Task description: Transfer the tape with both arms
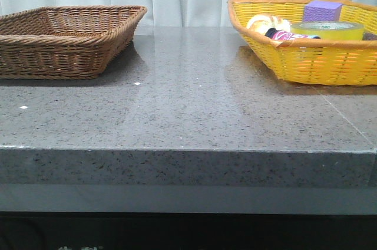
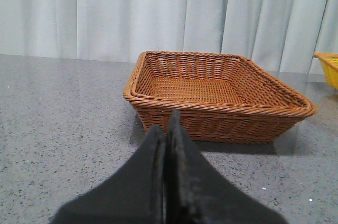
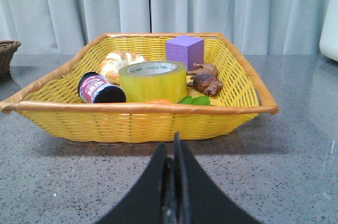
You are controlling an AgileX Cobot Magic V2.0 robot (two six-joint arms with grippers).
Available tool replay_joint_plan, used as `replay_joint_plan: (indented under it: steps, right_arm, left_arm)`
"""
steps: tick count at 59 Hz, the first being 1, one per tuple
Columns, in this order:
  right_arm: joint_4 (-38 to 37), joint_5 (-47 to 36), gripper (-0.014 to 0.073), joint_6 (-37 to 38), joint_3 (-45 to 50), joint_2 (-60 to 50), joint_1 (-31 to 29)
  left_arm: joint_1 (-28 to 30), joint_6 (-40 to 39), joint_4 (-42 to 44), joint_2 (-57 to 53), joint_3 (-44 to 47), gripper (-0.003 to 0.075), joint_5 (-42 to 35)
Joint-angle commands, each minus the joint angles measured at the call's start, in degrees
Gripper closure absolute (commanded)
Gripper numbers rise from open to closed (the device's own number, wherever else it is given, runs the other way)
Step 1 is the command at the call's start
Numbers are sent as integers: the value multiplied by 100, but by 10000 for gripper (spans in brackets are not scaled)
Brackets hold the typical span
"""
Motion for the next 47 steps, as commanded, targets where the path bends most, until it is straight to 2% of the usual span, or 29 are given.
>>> replay_joint_plan:
  steps: [1,39,47]
  right_arm:
    - [-54,-493,662,-4,-145,-159,5]
    - [-54,-493,662,-4,-145,-159,5]
    - [-65,-606,662,-4,-151,-159,5]
  left_arm:
    - [12,-37,-47,-96,218,740,-463]
    - [12,-37,-47,-96,218,740,-471]
    - [12,-37,-47,-96,208,740,-787]
